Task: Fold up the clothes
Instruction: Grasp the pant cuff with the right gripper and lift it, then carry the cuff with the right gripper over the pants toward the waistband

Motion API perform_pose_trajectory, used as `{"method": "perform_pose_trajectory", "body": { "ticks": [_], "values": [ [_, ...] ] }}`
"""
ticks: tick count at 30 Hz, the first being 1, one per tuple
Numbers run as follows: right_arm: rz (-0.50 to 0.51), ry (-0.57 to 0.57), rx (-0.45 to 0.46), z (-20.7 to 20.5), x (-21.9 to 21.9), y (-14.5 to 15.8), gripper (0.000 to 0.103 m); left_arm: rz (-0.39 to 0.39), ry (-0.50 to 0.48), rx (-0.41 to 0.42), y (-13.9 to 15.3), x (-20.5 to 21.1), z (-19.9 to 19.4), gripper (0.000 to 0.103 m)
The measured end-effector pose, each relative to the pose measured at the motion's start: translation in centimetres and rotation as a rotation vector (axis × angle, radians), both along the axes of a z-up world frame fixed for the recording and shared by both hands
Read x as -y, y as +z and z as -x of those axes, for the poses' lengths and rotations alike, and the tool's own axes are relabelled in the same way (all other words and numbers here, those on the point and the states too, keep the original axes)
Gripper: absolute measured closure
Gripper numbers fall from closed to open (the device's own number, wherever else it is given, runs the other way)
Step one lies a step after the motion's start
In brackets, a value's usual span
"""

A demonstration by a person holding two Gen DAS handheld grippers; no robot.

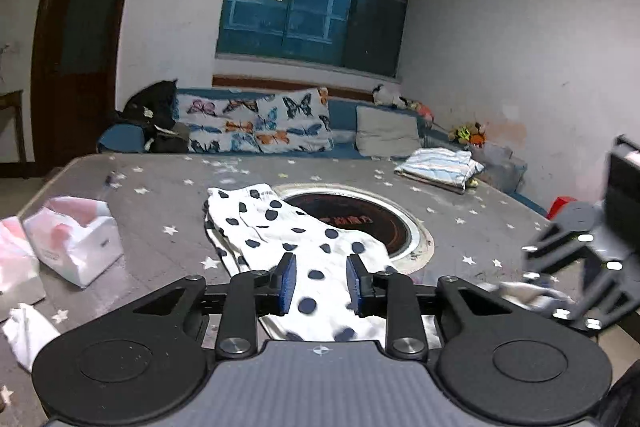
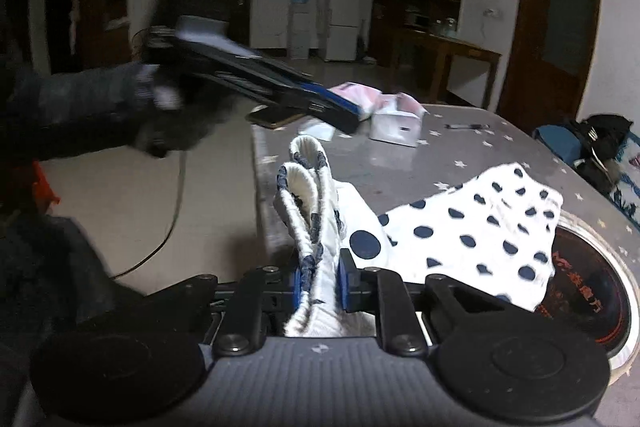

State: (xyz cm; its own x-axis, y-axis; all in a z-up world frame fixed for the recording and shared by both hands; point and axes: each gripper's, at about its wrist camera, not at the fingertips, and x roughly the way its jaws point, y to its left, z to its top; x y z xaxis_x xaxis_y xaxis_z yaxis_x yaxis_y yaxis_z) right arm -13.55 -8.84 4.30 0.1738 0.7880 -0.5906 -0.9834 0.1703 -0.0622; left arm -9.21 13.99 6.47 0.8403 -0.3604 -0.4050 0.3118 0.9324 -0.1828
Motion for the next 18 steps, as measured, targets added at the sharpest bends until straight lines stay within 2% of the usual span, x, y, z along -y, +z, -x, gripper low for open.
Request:
{"method": "perform_pose_trajectory", "body": {
  "ticks": [9, 12, 15, 18],
  "values": [
    [-0.019, 0.059, -0.021, 3.9, 2.8, 4.4, 0.088, 0.095, -0.188, -0.150, -2.9, 3.2, -6.5, 0.076],
    [-0.019, 0.056, -0.019, 4.7, 3.5, 5.3, 0.088, 0.080, -0.254, -0.219, -4.5, 4.4, -8.8, 0.076],
    [-0.021, 0.046, -0.029, 5.0, 3.8, 5.5, 0.088, -0.001, -0.227, -0.267, -6.3, 5.1, -10.2, 0.076],
    [-0.021, 0.036, -0.035, 4.9, 3.9, 5.4, 0.088, -0.004, -0.149, -0.293, -7.3, 4.0, -11.2, 0.079]
  ]
}}
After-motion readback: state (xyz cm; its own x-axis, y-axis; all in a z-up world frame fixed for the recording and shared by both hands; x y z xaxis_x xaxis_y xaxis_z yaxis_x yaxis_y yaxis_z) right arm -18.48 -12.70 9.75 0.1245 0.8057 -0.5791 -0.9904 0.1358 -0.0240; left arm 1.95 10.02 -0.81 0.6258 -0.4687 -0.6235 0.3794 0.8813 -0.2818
